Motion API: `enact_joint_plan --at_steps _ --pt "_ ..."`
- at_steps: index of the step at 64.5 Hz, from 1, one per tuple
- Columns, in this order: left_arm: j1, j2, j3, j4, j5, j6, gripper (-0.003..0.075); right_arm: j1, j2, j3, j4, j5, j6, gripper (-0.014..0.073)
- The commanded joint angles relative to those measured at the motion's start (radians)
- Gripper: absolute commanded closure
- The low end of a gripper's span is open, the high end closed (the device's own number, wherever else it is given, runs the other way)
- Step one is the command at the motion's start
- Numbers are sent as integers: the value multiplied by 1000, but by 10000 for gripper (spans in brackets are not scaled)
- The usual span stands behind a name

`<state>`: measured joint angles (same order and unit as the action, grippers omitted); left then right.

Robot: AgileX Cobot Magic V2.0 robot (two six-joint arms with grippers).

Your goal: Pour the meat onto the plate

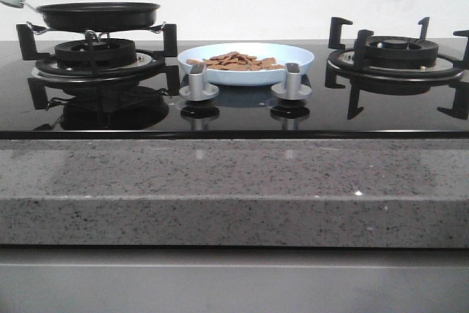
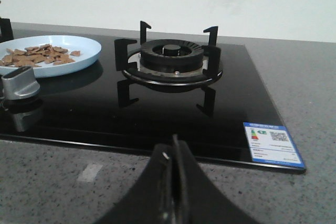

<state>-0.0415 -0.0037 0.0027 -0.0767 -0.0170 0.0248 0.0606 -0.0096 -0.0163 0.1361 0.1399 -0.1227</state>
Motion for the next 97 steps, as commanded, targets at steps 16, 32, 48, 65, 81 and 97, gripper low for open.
enact_joint_plan --at_steps 16,32,48,65,81,97 --pt "-8 -17 7 -8 -83 -8 741 -3 -17 38 4 -184 -11 708" --pt "-8 -17 7 -8 -83 -8 741 -3 -17 38 4 -184 -11 708" --pt "-8 -17 7 -8 -83 -8 741 -6 -17 38 -55 -188 93 708" --pt "-8 -17 7 -8 -83 -8 741 -63 -17 38 -155 -208 221 708" --pt "-8 -17 7 -8 -83 -8 741 -63 -17 38 -155 -300 221 708" --pt "-8 -17 7 -8 -83 -8 741 -63 -17 38 -155 -310 221 708"
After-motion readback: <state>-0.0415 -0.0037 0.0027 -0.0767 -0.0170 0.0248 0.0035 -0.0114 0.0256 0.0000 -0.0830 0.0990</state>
